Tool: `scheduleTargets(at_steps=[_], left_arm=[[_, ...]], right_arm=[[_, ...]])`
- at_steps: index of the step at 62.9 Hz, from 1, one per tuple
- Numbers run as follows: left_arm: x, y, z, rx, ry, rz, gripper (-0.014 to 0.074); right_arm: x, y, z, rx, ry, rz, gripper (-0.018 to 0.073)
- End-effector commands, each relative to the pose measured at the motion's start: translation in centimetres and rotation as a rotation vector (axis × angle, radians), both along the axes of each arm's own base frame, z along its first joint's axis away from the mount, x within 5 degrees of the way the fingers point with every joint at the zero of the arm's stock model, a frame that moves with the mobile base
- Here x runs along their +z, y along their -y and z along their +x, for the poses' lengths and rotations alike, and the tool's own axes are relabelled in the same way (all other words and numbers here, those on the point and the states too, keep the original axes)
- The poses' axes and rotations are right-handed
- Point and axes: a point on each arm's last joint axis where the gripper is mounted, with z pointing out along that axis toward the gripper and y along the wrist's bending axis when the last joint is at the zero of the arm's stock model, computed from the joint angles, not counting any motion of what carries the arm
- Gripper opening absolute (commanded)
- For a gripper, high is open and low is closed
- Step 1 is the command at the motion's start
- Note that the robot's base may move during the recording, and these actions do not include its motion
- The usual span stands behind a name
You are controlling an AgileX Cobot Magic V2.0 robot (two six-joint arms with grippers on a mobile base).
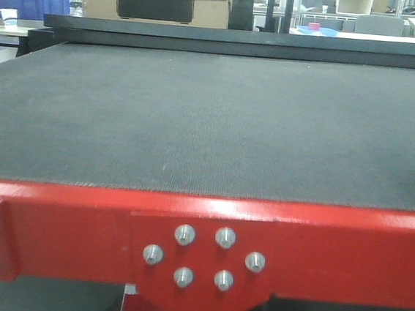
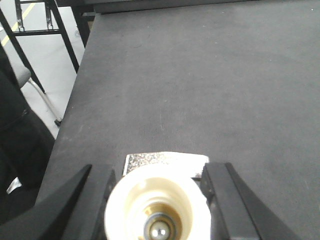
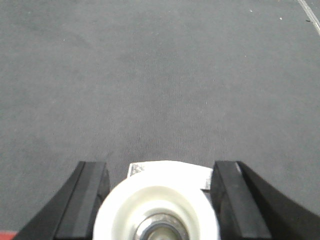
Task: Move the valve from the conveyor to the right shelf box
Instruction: 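Drive the base past the red conveyor frame to the steel shelf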
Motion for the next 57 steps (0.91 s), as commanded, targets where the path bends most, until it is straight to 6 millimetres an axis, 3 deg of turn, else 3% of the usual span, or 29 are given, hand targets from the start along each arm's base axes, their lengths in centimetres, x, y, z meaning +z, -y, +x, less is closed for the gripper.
scheduleTargets(at_steps=[1, 57], left_arm=[[0.74, 0.12, -0.14, -0.006, 0.064, -0.014, -0.0111], [0.74, 0.12, -0.14, -0.006, 0.064, -0.014, -0.0111]], right_arm=[[0.97, 0.14, -0.13, -0.009, 0.085, -0.007, -0.0169], [0.97, 0.14, -0.13, -0.009, 0.085, -0.007, -0.0169]])
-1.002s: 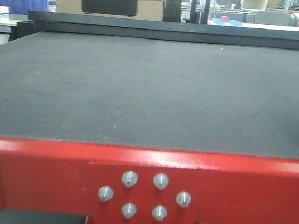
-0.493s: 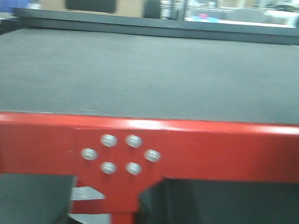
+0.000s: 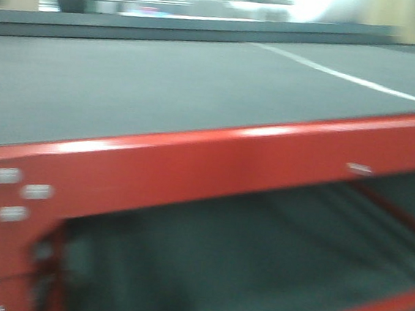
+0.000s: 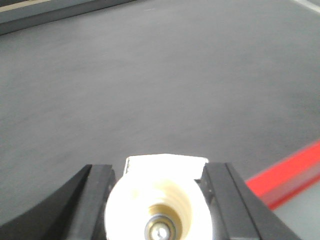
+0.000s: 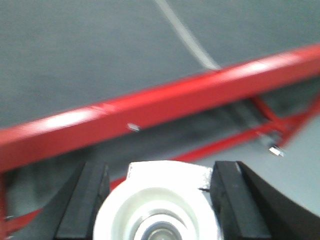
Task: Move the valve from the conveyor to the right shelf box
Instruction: 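Drive the base past the red conveyor frame to the steel shelf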
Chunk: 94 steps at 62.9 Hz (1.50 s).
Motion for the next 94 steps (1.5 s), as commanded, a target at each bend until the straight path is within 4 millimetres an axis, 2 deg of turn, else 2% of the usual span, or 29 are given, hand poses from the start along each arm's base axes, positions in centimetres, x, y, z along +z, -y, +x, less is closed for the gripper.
scheduleTargets(at_steps=[1, 94], left_arm=[[0.74, 0.13, -0.14, -0.007, 0.064, -0.016, -0.0111], [0.74, 0.13, -0.14, -0.007, 0.064, -0.016, -0.0111]], right_arm=[[0.95, 0.18, -0.14, -0.011, 0.084, -0.013, -0.0169], [0.95, 0.18, -0.14, -0.011, 0.084, -0.013, -0.0169]])
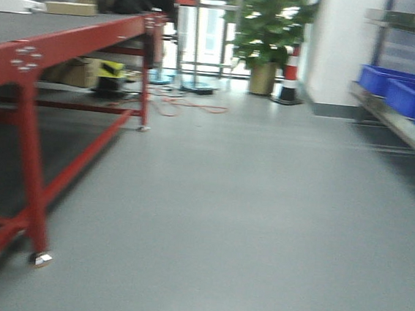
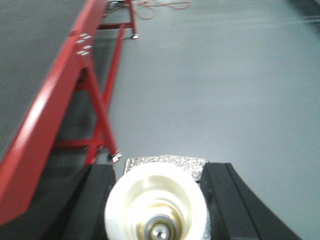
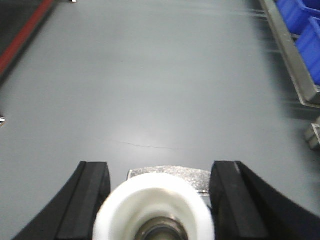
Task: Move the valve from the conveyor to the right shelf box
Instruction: 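Drive the base past the red conveyor frame to the steel shelf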
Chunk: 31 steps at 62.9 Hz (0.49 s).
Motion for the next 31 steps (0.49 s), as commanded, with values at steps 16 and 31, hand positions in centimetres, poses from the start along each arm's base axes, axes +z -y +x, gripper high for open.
scheduleTargets(at_steps=[16, 31], left_arm=[[0.74, 0.12, -0.14, -0.007, 0.064, -0.012, -0.0111], [0.74, 0.12, -0.14, -0.007, 0.064, -0.012, -0.0111]], right_arm=[[0.95, 0.14, -0.14, -0.009, 0.084, -0.007, -0.0169], [0.95, 0.14, -0.14, -0.009, 0.084, -0.007, -0.0169]])
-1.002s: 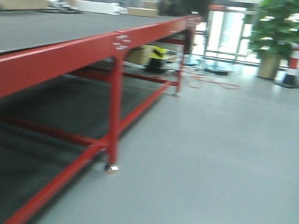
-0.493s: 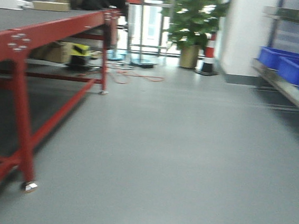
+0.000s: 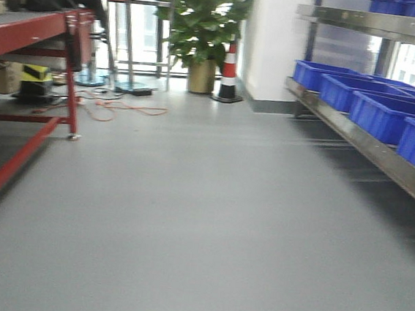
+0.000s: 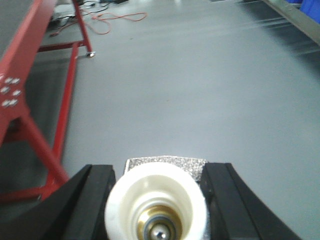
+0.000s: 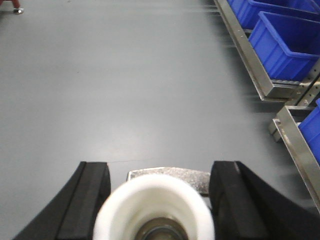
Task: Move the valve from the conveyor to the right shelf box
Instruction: 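Drive the base past the red conveyor frame to the steel shelf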
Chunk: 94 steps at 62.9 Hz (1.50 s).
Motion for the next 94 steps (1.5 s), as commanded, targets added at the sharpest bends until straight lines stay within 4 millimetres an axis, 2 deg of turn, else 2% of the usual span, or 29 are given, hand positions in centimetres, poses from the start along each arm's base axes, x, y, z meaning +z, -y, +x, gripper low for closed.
scheduleTargets(at_steps=[1, 94], left_arm=[[0.74, 0.12, -0.14, -0.007, 0.064, -0.012, -0.0111], [0.74, 0.12, -0.14, -0.007, 0.064, -0.012, -0.0111]], right_arm=[[0.95, 0.14, -0.14, -0.009, 0.084, -0.007, -0.0169], [0.95, 0.14, -0.14, -0.009, 0.084, -0.007, -0.0169]])
